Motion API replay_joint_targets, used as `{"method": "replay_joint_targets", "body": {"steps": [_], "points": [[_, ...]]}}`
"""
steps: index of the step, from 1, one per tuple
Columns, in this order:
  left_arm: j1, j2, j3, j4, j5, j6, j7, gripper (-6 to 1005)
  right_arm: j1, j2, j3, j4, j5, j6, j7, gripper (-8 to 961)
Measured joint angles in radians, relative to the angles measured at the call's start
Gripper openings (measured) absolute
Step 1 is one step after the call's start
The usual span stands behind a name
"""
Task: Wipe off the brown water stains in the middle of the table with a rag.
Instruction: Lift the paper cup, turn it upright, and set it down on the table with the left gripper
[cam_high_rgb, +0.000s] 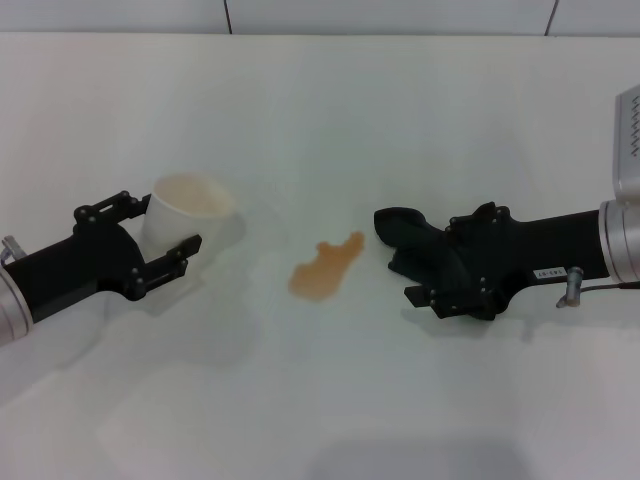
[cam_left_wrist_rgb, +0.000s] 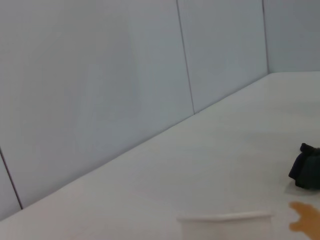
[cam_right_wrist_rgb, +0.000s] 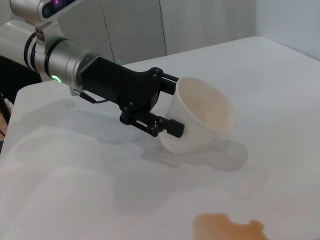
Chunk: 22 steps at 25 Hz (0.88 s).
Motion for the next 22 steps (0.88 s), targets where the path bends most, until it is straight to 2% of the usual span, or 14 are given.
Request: {"method": "replay_joint_targets", "body": {"steps": [10,22], "points": [[0.027,0.001,0.0,0.0,-0.008,0.0,0.002,688,-0.002,0.0,-0.021,0.0,0.0,0.0,0.0,695],[0.097,-0.005,0.006,0.019,-0.013,0.006,0.005,689,-0.011,0.0,-0.048,-0.008,0.0,0.002,0.0,692]]}}
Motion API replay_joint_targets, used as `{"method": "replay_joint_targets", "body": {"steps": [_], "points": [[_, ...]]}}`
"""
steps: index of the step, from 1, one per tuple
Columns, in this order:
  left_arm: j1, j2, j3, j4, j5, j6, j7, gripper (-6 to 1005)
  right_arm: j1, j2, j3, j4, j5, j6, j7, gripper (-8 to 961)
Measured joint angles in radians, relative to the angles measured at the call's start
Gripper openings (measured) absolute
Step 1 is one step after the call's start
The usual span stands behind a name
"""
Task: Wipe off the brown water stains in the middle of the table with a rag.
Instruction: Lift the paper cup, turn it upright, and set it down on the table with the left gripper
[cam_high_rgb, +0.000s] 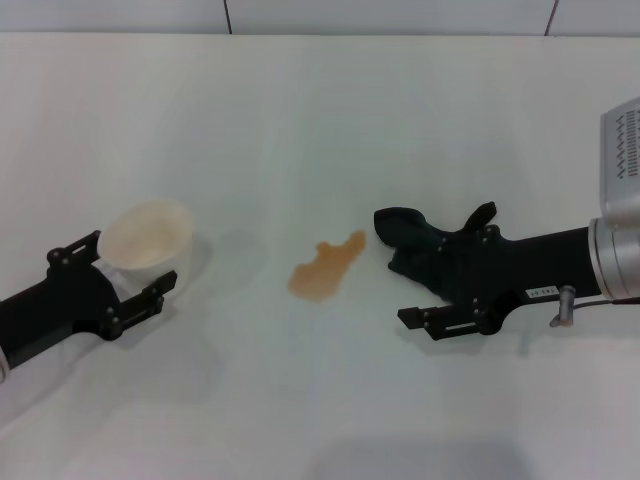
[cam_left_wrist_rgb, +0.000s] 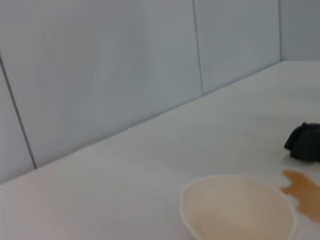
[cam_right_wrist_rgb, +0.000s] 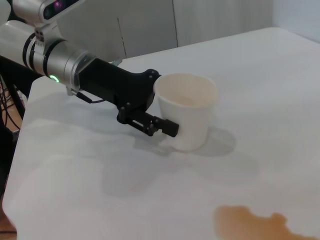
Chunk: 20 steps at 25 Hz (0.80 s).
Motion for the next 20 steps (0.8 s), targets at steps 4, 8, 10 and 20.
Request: {"method": "replay_joint_targets", "body": {"steps": [4,8,10,20], "points": [[0.02,-0.002,-0.005,-0.003,-0.003,-0.007,-0.001,696,-0.001,0.0,-0.003,-0.001,0.0,0.0,0.0,692],[0.029,-0.002,-0.001,-0.001,-0.007,-0.013,-0.003,735,-0.007,0.0,-0.006,-0.003,0.0,0.0,0.0,691],[0.033,-0.002,0.002,0.003,-0.008,-0.01,-0.004,794,-0.009,0.0,-0.008,-0.006,0.0,-0.001,0.0,690],[0.109,0.0,-0.005,0.115,-0.028,0.059,-0.01,888,-0.013,0.0,-0.017,-0.015,0.005,0.005,0.0,689]]}}
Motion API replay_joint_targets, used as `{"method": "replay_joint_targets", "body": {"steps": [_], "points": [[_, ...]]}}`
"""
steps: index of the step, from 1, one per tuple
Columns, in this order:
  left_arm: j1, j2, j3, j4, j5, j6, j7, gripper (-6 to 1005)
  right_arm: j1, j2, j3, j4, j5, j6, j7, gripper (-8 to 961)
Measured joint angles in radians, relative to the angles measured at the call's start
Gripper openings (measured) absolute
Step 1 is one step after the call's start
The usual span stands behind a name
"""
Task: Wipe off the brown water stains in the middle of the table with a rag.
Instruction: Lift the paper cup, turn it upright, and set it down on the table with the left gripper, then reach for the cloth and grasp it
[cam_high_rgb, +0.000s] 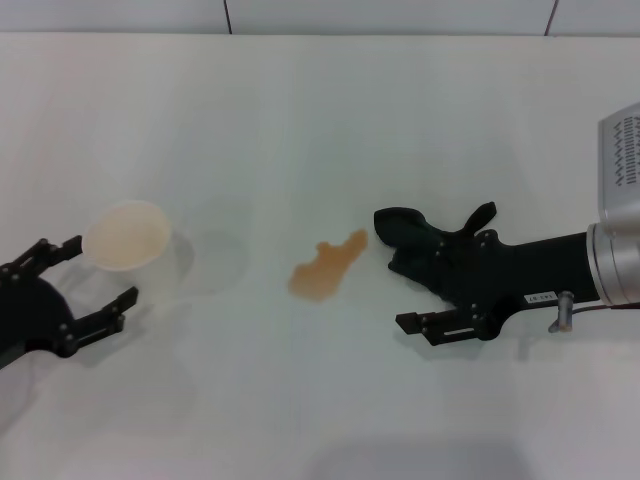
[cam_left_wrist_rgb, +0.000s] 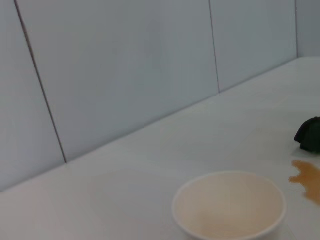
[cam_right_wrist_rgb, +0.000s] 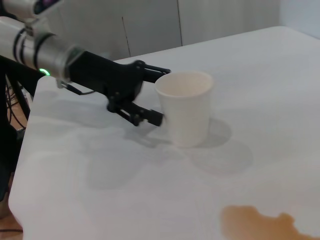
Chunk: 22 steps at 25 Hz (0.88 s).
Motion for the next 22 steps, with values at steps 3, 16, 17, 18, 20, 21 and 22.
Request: {"method": "replay_joint_targets", "body": {"steps": [3,16,17,18,20,21,22], "points": [[0.038,0.004,-0.002,0.034,-0.027,0.036,0.005,887,0.0,0.0,-0.001,0.0,0.004,0.002,0.0,688],[0.056,0.025,-0.062,0.139,-0.025,0.164,-0.043,885,0.002,0.002,-0.031,-0.002,0.082,-0.001,0.009,686],[0.054,0.031,-0.071,0.158,-0.018,0.192,-0.068,885,0.002,0.002,-0.035,-0.011,0.1,-0.004,0.015,685],[0.052,0.037,-0.076,0.18,-0.018,0.211,-0.092,885,0.002,0.002,-0.038,-0.018,0.11,-0.007,0.022,685],[0.046,0.049,-0.079,0.222,-0.017,0.242,-0.142,884,-0.001,0.001,-0.038,-0.04,0.118,-0.01,0.049,685],[0.041,0.056,-0.08,0.242,-0.017,0.256,-0.168,884,-0.002,0.001,-0.038,-0.051,0.119,-0.01,0.062,685],[0.035,0.064,-0.08,0.257,-0.018,0.269,-0.19,884,-0.003,0.0,-0.038,-0.058,0.119,-0.01,0.073,684]]}}
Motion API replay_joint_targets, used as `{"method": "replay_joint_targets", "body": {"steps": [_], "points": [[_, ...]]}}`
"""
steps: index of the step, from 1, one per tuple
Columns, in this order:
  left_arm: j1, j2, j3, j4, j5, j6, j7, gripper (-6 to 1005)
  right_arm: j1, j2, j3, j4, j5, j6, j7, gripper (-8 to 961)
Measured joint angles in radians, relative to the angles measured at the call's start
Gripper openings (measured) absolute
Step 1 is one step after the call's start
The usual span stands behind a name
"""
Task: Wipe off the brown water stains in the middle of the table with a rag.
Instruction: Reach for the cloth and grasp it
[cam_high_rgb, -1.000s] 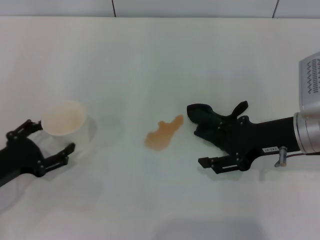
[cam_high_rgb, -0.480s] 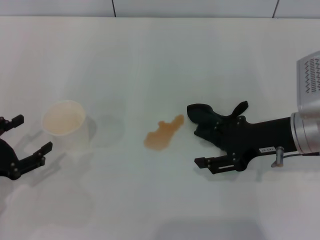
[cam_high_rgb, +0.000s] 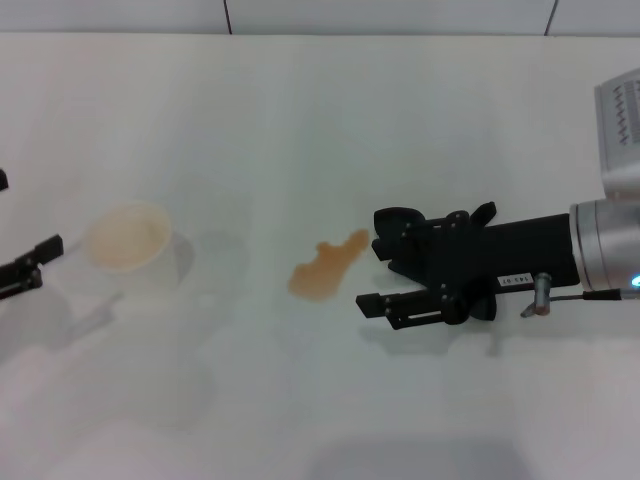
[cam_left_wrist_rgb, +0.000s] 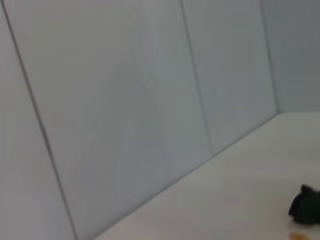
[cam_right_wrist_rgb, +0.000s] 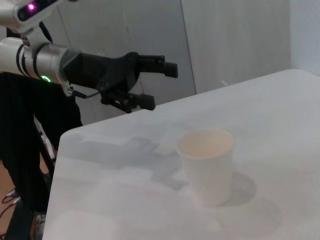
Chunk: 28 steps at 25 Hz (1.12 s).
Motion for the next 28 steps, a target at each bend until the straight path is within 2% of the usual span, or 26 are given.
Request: {"method": "replay_joint_targets", "body": {"steps": [3,8,18,22,28], "points": [[-0.035,0.032,-0.009,0.027,0.005,0.07,-0.065,883,0.003,0.0,0.0,-0.016,0.001,0.001,0.038,684],[-0.079,0.066,-0.02,0.025,0.043,0.142,-0.112,883,0.01,0.0,0.004,-0.036,0.001,0.0,0.065,683],[-0.147,0.085,-0.022,0.025,0.227,0.173,-0.19,875,0.019,-0.001,0.009,-0.076,-0.004,0.008,0.09,681],[-0.164,0.095,-0.019,0.029,0.249,0.192,-0.213,874,0.034,0.0,0.017,-0.073,-0.005,0.011,0.098,680],[-0.184,0.095,-0.014,0.037,0.277,0.24,-0.251,874,0.073,0.0,0.019,-0.066,-0.052,0.028,0.163,679]]}}
